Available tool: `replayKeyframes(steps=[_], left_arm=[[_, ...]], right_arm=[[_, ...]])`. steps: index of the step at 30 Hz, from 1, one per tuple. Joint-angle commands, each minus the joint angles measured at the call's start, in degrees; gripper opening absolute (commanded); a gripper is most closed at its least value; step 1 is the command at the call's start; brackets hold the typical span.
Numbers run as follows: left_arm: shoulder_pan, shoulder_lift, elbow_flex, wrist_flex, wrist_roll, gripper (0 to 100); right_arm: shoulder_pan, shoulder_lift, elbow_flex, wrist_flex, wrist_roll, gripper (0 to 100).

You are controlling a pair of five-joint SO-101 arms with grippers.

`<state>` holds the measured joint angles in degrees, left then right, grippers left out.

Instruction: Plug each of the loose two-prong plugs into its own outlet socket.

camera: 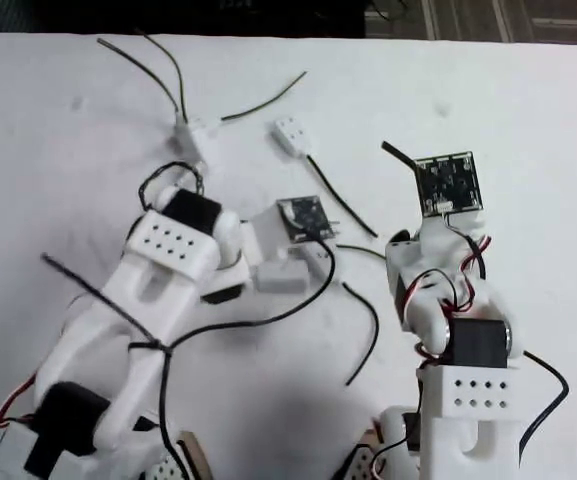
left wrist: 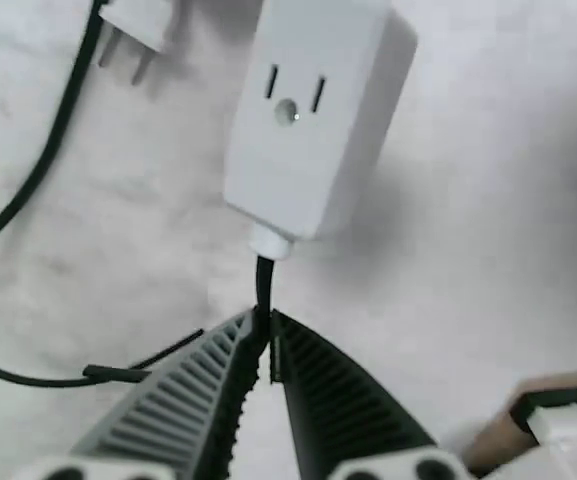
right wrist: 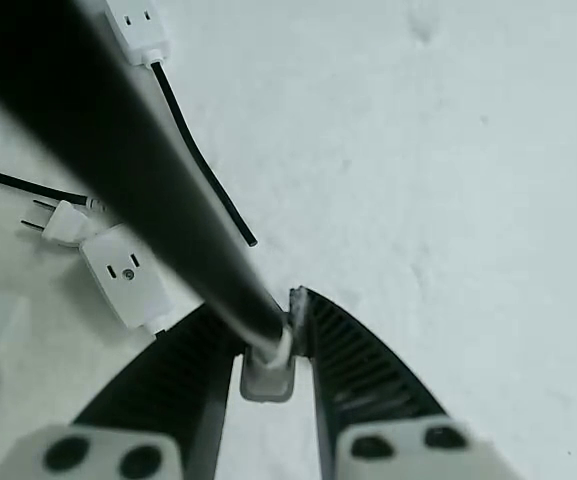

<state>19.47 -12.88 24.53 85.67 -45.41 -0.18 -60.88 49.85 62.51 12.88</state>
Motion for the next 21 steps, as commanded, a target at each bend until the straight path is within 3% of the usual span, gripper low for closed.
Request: replayKeyframes(steps=[1, 5, 12, 17, 21], left_arm=[[0.13, -3.74, -2.02, 11.43, 3.25, 2], [0.04, -3.65, -1.67, 16.35, 9.23, 2], [-1.1, -2.86, 0.97, 16.62, 22.07, 2], [-6.9, 5.58, 0.88, 14.15, 21.89, 3], [-12.35, 15.69, -3.08, 9.76, 15.03, 3]], right_arm=[[0.04, -0.22, -0.7, -0.84, 0.53, 1.8], [0.04, -0.22, -0.7, -0.84, 0.53, 1.8], [0.04, -0.22, -0.7, -0.75, 0.53, 1.8], [-0.04, -0.22, -0.7, -0.75, 0.53, 1.8], [-0.04, -0.22, -0.7, -0.75, 0.53, 1.8]])
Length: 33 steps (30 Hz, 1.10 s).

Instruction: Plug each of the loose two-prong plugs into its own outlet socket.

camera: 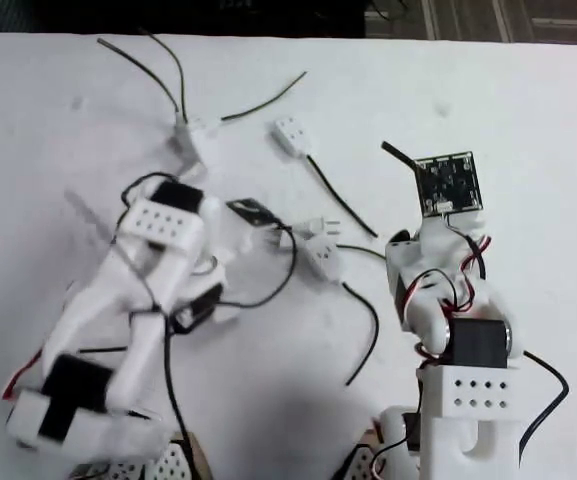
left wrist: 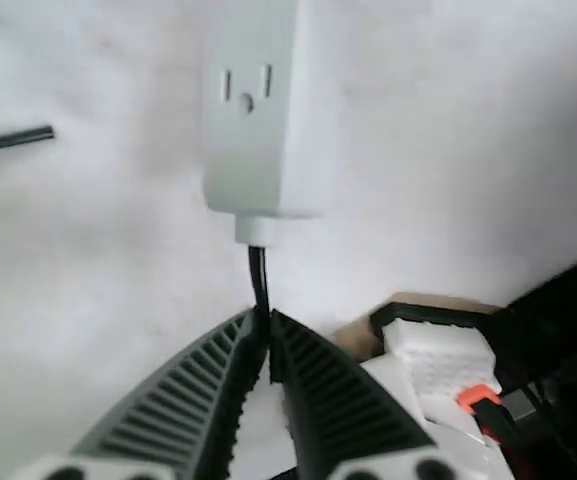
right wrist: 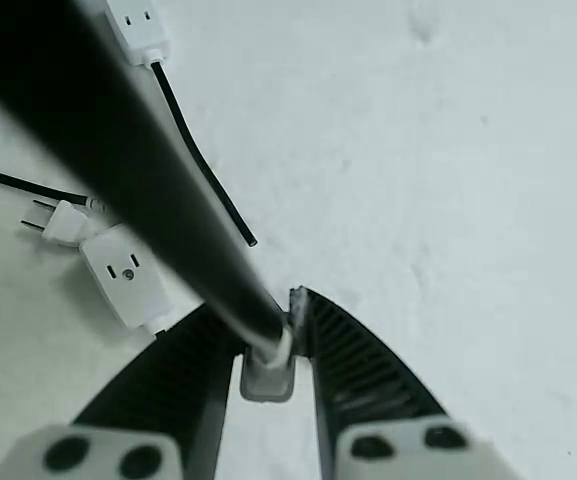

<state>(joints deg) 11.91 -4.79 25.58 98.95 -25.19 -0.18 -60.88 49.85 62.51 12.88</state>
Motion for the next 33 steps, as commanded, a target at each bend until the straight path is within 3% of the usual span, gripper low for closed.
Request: replayKeyframes(steps=[1, 8, 15, 24, 33], left_arm=[[-5.85, 9.98, -5.36, -4.4, -5.89, 3], [-8.92, 20.53, -16.97, -5.1, -10.64, 4], [-13.76, 25.1, -28.31, -5.71, -10.55, 22], [-14.02, 22.37, -34.64, -2.2, -10.99, 22], [-12.88, 19.12, -29.71, -3.25, -11.08, 22]], right_arm=[[-0.04, -0.22, -0.7, -0.75, 0.53, 1.8], [-0.04, -0.22, -0.62, -0.75, 0.53, 1.8], [-0.13, -0.22, -0.44, -0.75, 0.53, 1.8], [-2.59, -0.22, 0.18, -0.75, 0.62, 1.8], [-2.77, -0.22, 0.18, -0.75, 0.62, 1.8]])
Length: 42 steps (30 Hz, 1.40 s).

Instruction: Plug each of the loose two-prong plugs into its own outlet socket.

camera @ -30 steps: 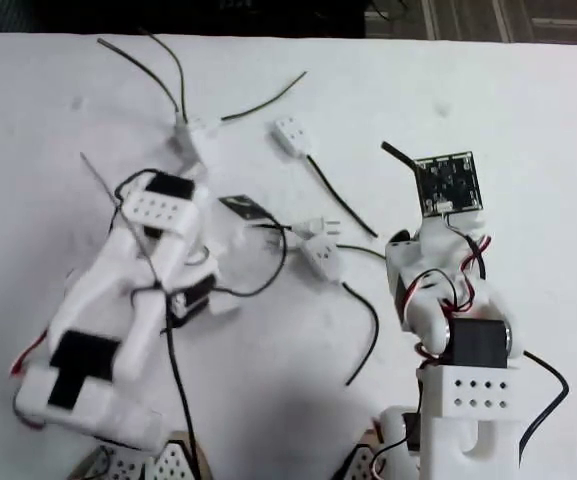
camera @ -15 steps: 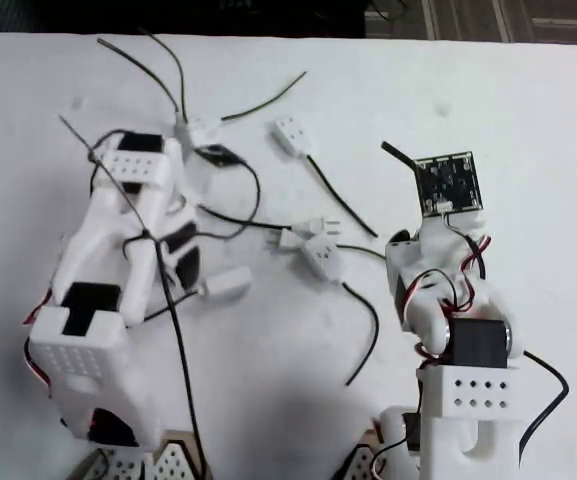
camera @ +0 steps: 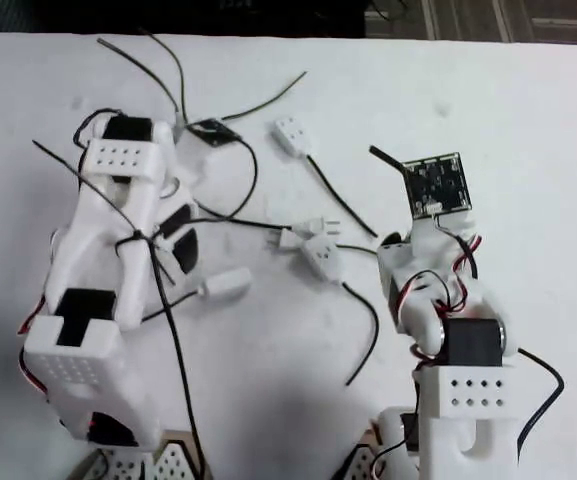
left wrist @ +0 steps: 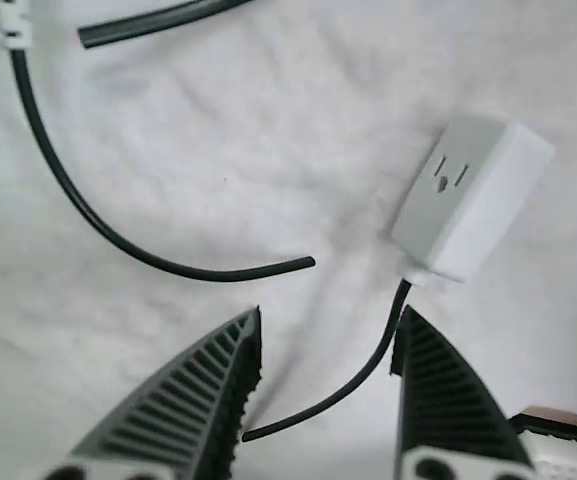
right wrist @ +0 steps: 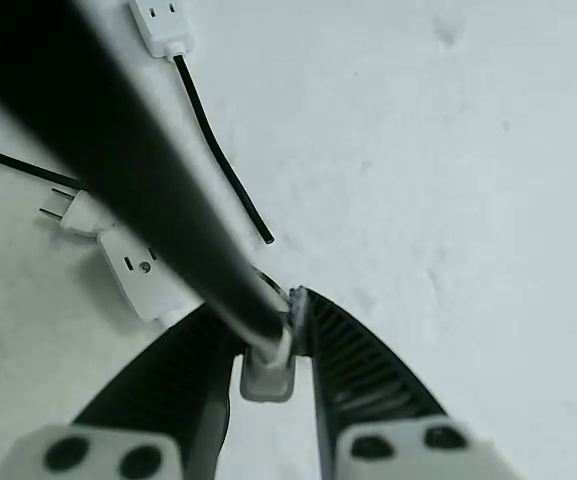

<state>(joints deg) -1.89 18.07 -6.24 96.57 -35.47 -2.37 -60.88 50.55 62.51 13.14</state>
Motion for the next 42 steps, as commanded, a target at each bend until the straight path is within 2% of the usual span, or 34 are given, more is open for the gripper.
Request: replayKeyframes(steps=[1, 14, 21, 25, 29, 32, 42], left_arm=[[1.19, -3.82, 2.73, -0.7, -0.79, 22], [10.95, -3.82, 4.66, -0.79, -0.26, 17], [8.84, -2.33, 6.59, -8.44, -0.53, 17], [5.67, 2.42, 8.26, -16.35, -0.26, 24], [2.59, 6.73, 5.54, -19.34, -0.26, 25], [0.57, 7.08, 1.76, -17.85, -0.26, 24], [0.57, 1.45, -9.58, -1.14, -0.26, 24]], right_arm=[[-0.57, -0.22, -0.53, -0.75, 0.35, 1.8], [-0.57, -0.22, -0.53, -0.75, 0.35, 1.8], [-0.57, -0.22, -0.44, -0.75, 0.35, 1.8], [-0.57, -0.22, -0.44, -0.75, 0.35, 1.8], [-0.57, -0.22, -0.44, -0.75, 0.35, 1.8], [-0.57, -0.22, -0.44, -0.75, 0.35, 1.8], [-0.57, -0.22, -0.44, -0.75, 0.35, 1.8]])
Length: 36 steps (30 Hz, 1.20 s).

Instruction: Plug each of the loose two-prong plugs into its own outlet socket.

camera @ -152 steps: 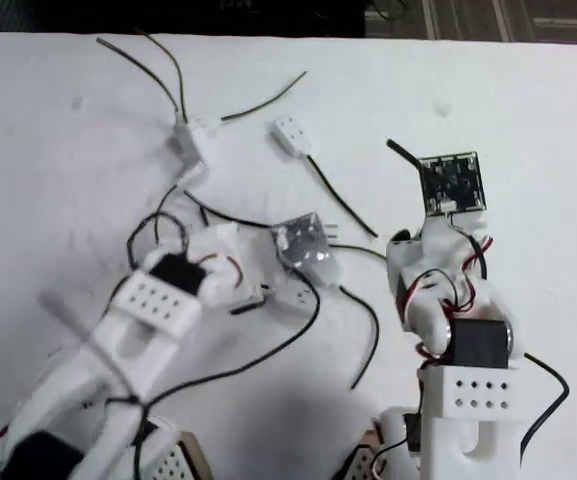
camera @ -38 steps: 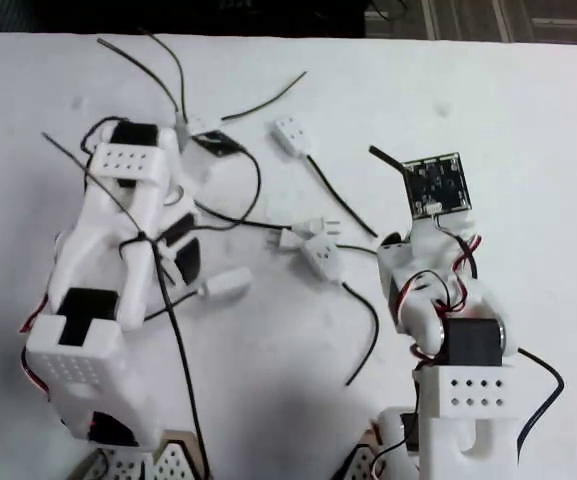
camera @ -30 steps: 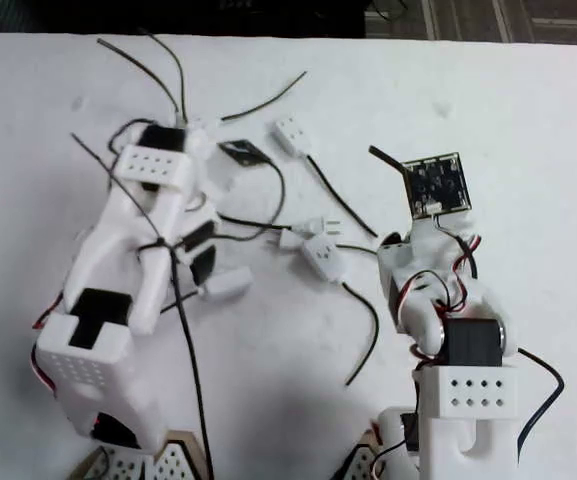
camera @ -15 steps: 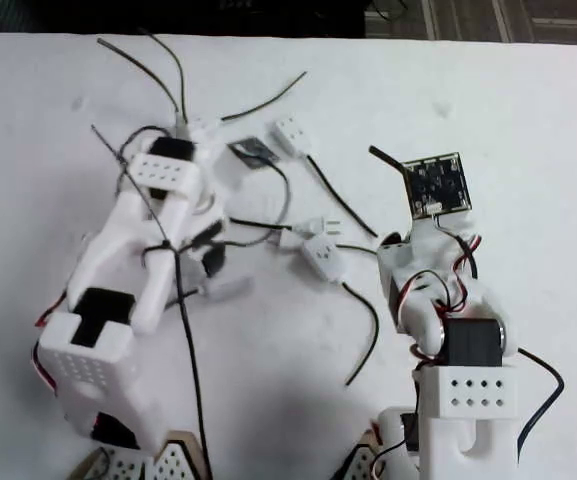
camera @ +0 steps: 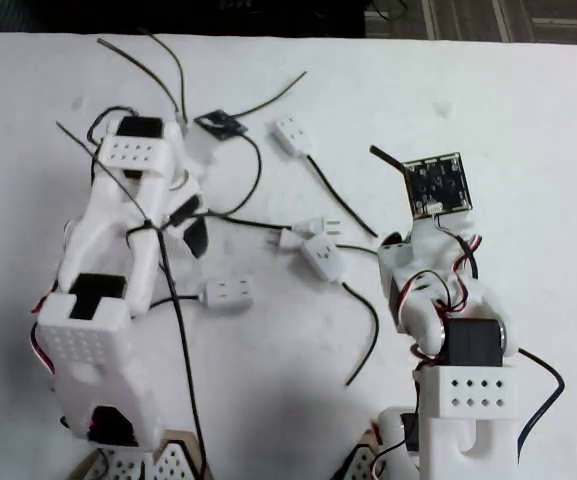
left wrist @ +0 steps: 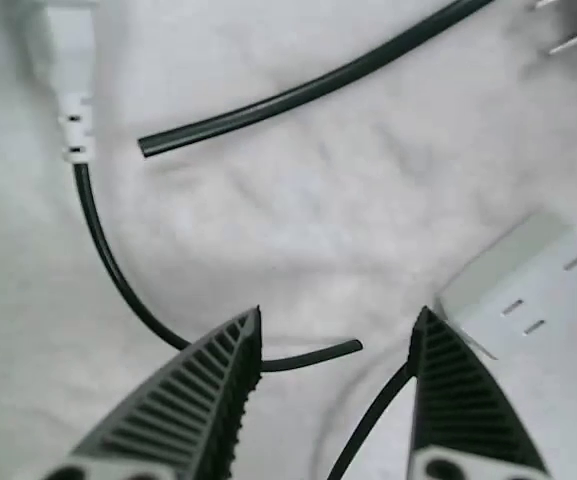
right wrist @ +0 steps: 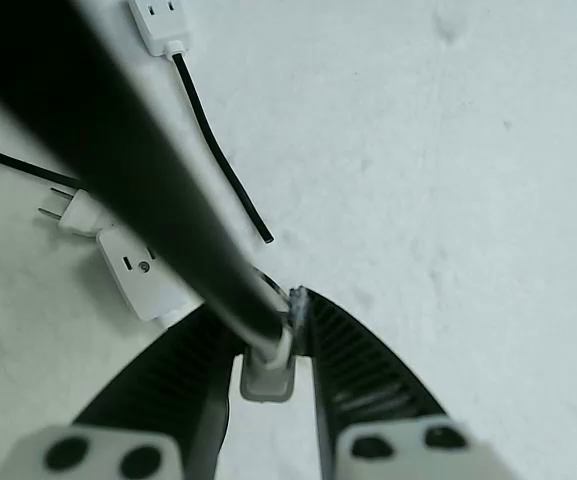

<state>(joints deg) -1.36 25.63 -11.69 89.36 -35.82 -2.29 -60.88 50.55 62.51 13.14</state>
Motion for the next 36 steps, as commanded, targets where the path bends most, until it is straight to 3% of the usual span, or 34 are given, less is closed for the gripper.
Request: replayKeyframes(steps=[1, 5, 9, 19, 25, 36], left_arm=[[0.31, -7.6, -4.04, 7.47, 0.0, 24], [2.42, -15.25, 0.0, 10.29, -2.29, 24], [5.85, -23.34, 10.64, 8.18, -7.21, 24], [10.15, -30.2, 38.07, -14.07, -13.63, 30], [10.33, -30.11, 43.25, -19.25, -17.58, 31], [12.62, -29.85, 46.86, -28.92, -17.32, 31]], right_arm=[[-0.66, -0.22, -0.44, -0.75, 0.35, 1.8], [-0.66, -0.22, -0.44, -0.75, 0.35, 1.8], [-0.66, -0.22, -0.44, -0.75, 0.35, 1.8], [-0.66, -0.22, -0.44, -0.75, 0.35, 1.8], [-0.66, -0.22, -0.44, -0.75, 0.35, 1.8], [-0.66, -0.22, -0.44, -0.75, 0.35, 1.8]])
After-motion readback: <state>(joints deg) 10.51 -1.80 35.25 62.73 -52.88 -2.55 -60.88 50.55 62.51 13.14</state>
